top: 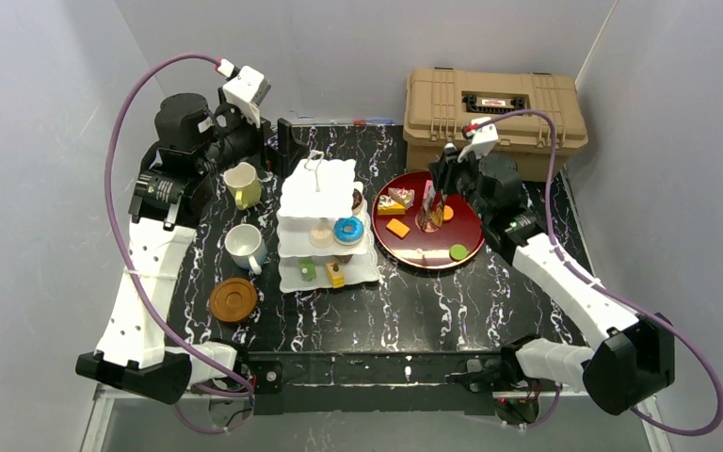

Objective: Serve the afternoon tea
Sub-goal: Place the desert on the desert table, then adjust the desert table at the center of the board.

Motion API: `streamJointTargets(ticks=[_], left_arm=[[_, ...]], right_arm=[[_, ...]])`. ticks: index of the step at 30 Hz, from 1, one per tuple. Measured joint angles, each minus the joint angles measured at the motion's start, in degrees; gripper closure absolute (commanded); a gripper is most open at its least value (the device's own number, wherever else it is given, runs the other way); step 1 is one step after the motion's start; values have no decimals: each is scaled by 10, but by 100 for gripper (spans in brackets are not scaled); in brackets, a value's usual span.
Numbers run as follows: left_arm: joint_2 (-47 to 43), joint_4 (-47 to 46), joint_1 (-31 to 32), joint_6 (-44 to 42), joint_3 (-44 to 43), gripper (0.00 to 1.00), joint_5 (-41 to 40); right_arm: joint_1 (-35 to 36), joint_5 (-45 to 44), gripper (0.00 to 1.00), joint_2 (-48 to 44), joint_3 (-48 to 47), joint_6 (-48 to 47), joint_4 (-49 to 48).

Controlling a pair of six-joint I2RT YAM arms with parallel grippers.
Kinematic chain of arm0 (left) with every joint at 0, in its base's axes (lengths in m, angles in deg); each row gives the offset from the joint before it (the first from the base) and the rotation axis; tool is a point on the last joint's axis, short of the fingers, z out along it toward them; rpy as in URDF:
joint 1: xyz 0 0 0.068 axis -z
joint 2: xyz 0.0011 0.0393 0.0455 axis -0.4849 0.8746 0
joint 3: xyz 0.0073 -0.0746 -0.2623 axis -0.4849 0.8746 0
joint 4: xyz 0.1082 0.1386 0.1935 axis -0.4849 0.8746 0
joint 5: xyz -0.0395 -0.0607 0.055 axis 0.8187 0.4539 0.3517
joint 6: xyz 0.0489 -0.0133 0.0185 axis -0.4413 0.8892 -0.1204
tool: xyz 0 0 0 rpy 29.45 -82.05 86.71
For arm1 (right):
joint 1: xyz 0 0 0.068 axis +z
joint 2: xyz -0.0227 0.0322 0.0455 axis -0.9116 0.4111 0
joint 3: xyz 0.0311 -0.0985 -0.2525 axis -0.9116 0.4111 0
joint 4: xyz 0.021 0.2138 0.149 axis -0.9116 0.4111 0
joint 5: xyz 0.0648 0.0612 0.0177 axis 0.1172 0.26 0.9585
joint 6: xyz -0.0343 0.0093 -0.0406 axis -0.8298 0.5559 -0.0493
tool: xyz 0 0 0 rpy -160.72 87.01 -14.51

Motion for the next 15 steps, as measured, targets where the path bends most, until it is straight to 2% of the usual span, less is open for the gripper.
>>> streamJointTargets(ticks=[7, 15], left_arm=[[-8, 0, 0, 0, 4, 1, 13], [-11, 0, 0, -1, 33, 1, 19]], right_arm=[[0, -70, 69, -48, 71, -6, 73], [0, -104, 70, -45, 76, -9, 84]])
